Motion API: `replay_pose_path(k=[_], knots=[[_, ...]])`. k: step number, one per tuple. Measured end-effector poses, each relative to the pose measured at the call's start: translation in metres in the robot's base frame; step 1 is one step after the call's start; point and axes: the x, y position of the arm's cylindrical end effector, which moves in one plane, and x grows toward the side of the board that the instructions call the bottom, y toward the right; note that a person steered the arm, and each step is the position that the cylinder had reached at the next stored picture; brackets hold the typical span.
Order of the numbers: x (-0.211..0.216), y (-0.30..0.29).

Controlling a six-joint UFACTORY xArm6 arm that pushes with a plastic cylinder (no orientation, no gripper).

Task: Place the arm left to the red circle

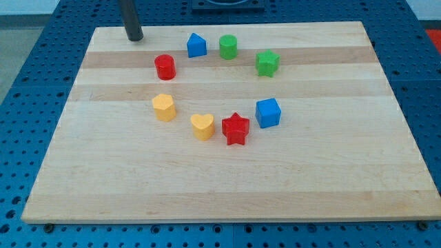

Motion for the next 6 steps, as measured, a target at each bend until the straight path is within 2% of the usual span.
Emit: replay_pose_path(k=[3, 6], knots=[[0.064, 0.020], [0.102, 0.019]])
